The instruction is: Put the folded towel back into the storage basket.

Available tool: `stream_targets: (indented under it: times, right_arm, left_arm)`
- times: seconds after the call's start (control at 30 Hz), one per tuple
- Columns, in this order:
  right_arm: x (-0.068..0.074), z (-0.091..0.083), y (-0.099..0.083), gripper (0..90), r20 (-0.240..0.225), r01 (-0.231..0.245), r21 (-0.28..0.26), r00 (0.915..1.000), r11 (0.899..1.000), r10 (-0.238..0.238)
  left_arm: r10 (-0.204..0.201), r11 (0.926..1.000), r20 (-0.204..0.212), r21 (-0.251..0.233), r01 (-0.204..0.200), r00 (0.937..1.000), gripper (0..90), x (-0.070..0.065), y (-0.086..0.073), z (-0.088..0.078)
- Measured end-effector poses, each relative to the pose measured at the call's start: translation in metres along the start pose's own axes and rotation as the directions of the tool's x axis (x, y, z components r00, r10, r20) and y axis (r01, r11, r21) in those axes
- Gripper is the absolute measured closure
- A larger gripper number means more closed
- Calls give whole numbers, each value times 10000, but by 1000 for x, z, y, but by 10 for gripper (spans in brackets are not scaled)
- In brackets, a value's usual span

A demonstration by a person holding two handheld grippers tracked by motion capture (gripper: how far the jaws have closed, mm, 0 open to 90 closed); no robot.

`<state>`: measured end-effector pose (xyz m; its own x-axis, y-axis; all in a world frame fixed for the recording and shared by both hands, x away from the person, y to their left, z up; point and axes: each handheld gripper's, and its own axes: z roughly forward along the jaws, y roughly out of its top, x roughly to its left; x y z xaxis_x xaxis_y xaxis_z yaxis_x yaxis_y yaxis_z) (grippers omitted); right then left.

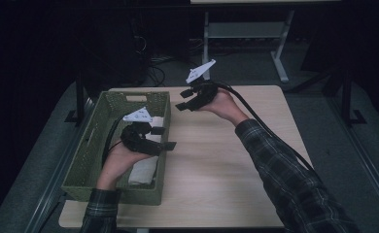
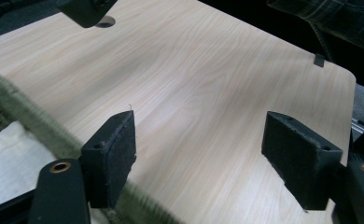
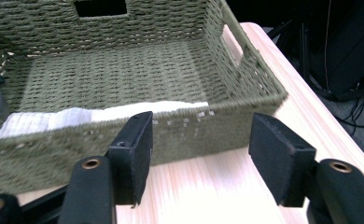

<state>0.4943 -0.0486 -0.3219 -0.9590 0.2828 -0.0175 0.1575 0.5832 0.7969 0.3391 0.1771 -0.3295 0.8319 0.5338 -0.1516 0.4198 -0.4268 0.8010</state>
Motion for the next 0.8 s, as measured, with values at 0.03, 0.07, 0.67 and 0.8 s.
stream_targets:
  times: [0.03,0.07,0.67,0.8]
  right_arm:
    - [-1,-3,-3,376,11,-73,18,10000,10000,73]
    - [-1,-7,-6,371,49,-91,-3,9999,10000,91]
    - [6,-61,-81,271,1115,-853,-223,9899,9961,873]
    - [7,-71,-102,259,1452,-1170,-201,9823,9929,1186]
  left_arm:
    - [18,10000,-13,-20,-18,10000,244,-2,2,3]
    - [16,10000,-35,-48,-16,10000,241,-4,3,6]
    - [94,9999,-434,-65,-97,9990,180,-40,14,56]
    - [160,9998,-467,122,-154,9988,180,-50,11,73]
